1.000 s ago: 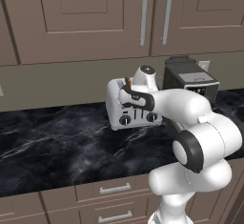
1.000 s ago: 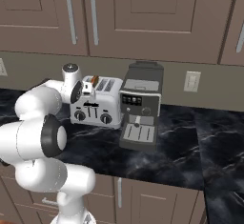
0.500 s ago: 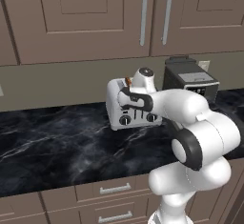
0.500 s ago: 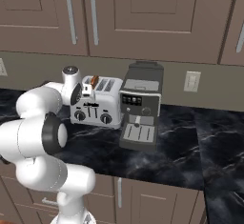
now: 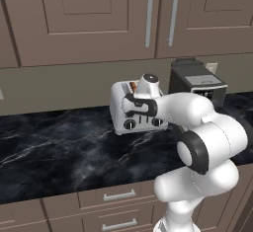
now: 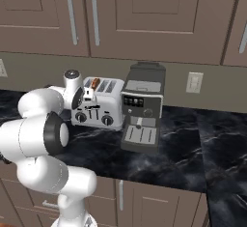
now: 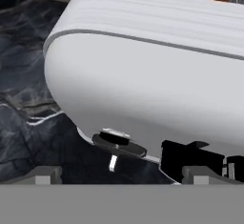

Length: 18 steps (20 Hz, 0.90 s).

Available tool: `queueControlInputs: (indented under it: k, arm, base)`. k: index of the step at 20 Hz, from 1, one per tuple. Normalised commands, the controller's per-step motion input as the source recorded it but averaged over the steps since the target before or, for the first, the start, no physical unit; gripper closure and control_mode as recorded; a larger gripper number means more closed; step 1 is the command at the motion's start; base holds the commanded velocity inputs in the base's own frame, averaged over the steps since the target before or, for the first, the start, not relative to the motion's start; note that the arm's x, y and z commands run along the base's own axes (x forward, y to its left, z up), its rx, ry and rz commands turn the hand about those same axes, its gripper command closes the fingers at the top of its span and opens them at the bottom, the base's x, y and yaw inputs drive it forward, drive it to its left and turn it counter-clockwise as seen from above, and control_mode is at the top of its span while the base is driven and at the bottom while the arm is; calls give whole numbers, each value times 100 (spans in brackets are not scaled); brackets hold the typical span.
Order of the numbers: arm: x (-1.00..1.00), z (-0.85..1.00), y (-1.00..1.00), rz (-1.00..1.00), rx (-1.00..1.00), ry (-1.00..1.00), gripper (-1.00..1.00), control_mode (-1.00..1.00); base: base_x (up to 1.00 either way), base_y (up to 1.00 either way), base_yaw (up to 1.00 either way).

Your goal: Start the toaster. Once the lever pops up, take the bread to the plate on the dining counter.

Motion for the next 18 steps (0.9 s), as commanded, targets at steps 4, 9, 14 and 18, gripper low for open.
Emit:
queueControlInputs:
  k: [4,9,14,18]
  arm:
    - [0,-21,1,0,0,0,-100,-100]
    - [0,-28,8,0,0,0,-100,-100]
    - [0,-25,6,0,0,0,-100,-100]
    - [0,-14,0,0,0,0,-100,-100]
  base:
    - [0,0,0]
    - [0,0,0]
    - [0,0,0]
    - [0,0,0]
